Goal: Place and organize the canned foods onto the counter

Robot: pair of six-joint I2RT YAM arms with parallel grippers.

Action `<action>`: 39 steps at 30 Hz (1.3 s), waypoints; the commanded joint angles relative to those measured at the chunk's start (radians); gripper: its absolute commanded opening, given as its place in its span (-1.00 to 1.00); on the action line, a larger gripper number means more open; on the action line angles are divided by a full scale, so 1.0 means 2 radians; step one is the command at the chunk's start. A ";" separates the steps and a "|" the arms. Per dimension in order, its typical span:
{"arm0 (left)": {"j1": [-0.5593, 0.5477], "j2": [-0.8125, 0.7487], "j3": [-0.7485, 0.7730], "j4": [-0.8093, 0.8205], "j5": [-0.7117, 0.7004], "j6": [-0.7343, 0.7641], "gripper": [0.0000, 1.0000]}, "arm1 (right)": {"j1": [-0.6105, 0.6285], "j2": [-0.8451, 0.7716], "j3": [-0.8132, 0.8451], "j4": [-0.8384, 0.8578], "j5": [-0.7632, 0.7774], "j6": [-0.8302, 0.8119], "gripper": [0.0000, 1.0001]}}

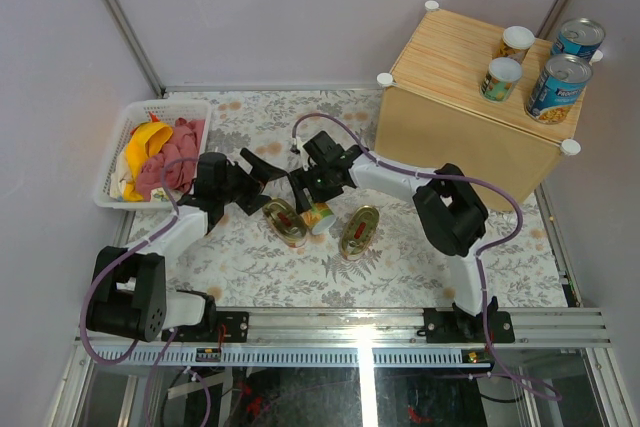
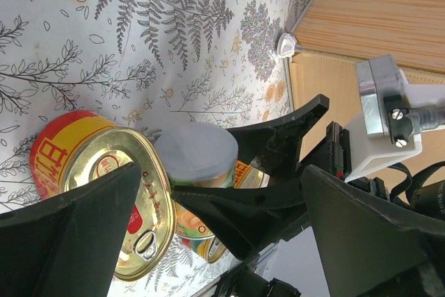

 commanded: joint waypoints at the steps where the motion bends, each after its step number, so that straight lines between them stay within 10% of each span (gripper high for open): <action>1: 0.004 -0.008 -0.008 0.028 0.013 -0.011 1.00 | 0.002 -0.042 -0.007 0.007 0.029 -0.013 -1.00; 39: 0.004 -0.020 -0.016 0.034 -0.008 -0.024 1.00 | 0.002 -0.200 -0.045 0.092 0.127 -0.045 -1.00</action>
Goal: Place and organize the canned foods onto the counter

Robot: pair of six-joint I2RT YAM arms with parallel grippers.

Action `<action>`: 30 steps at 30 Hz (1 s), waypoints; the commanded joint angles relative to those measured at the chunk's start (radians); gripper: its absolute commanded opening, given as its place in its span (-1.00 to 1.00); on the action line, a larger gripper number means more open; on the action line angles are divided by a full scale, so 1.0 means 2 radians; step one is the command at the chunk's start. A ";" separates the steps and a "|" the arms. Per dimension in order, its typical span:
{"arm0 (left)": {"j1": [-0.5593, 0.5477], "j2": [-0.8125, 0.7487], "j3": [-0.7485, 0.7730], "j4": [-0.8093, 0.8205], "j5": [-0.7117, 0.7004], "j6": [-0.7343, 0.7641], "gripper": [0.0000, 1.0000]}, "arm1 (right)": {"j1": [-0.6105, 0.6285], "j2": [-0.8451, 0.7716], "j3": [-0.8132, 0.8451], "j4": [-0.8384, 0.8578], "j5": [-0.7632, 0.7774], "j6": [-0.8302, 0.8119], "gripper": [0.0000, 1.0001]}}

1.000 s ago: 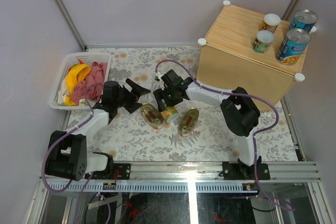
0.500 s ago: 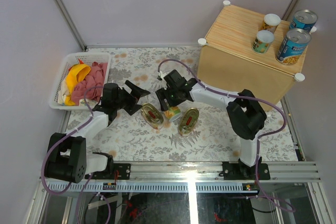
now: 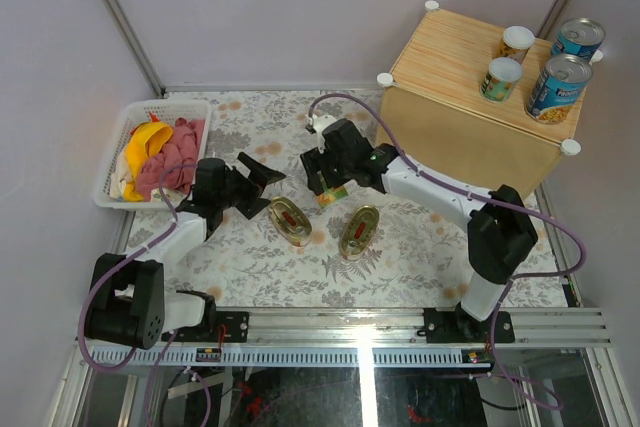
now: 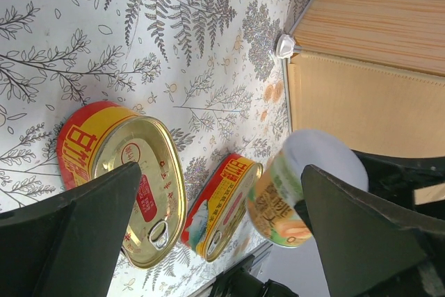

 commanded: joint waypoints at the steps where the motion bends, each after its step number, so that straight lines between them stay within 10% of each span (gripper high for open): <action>1: 0.004 0.001 0.011 0.020 -0.002 -0.008 1.00 | 0.002 -0.047 0.030 0.050 0.024 -0.015 -1.00; 30: 0.004 -0.008 -0.004 0.024 -0.014 -0.018 1.00 | 0.002 -0.018 0.300 0.045 0.059 -0.082 -1.00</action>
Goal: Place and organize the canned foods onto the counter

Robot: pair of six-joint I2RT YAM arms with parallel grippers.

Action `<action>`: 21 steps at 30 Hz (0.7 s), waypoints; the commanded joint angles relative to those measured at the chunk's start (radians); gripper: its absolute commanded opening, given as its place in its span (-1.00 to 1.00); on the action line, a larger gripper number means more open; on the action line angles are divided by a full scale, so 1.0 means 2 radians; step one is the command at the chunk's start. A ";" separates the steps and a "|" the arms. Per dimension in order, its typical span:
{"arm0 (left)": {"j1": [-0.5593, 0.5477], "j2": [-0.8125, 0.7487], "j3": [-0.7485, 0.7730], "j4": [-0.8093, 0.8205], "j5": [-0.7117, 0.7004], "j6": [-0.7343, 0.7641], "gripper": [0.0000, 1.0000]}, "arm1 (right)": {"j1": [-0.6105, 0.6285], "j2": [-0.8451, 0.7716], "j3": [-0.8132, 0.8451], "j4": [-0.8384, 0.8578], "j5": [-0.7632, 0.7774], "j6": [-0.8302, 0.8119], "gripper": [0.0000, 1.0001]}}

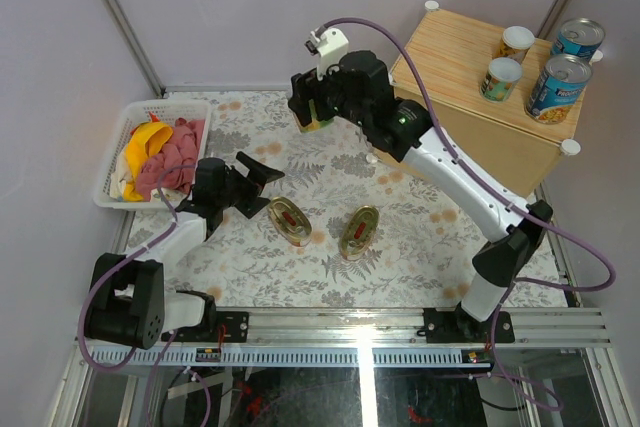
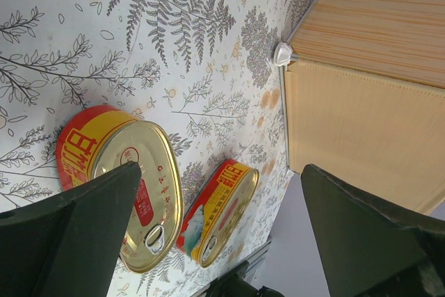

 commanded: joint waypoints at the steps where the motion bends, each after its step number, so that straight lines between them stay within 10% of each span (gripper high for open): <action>1: 0.004 -0.011 -0.004 0.020 -0.004 -0.005 1.00 | 0.001 0.008 0.058 0.062 0.024 -0.031 -1.00; 21: 0.004 -0.032 -0.007 -0.011 -0.015 0.003 1.00 | -0.039 -0.017 0.048 0.193 0.110 -0.108 -1.00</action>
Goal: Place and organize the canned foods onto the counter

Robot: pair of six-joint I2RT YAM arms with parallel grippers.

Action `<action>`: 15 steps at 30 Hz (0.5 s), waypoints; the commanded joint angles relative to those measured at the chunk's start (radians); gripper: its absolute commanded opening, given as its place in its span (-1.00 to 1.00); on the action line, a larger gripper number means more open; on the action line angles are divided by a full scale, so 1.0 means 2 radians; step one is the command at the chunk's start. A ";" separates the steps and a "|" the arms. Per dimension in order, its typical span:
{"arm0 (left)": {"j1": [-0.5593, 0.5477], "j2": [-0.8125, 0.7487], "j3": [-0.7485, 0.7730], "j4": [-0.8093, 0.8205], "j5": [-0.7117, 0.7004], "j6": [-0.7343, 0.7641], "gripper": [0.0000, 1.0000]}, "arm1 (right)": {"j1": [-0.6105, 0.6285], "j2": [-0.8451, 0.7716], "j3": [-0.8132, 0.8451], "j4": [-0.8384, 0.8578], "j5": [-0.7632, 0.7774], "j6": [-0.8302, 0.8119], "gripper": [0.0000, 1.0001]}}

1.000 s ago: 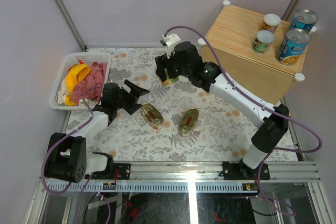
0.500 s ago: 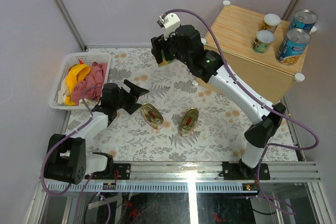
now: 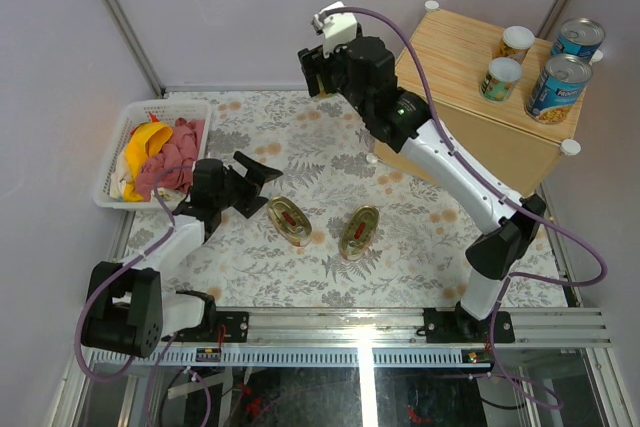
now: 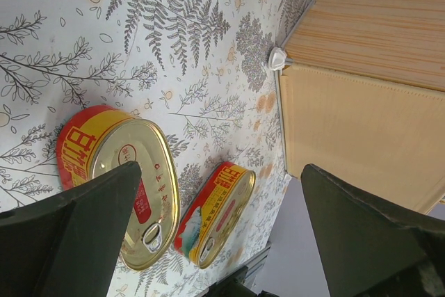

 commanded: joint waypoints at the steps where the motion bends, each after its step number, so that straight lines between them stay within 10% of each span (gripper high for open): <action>1: 0.004 -0.012 -0.004 -0.002 -0.005 0.003 1.00 | -0.029 -0.053 -0.003 0.132 0.024 -0.011 -1.00; 15: 0.004 -0.007 -0.007 0.004 -0.008 0.002 1.00 | -0.092 -0.091 -0.072 0.231 0.036 -0.010 -1.00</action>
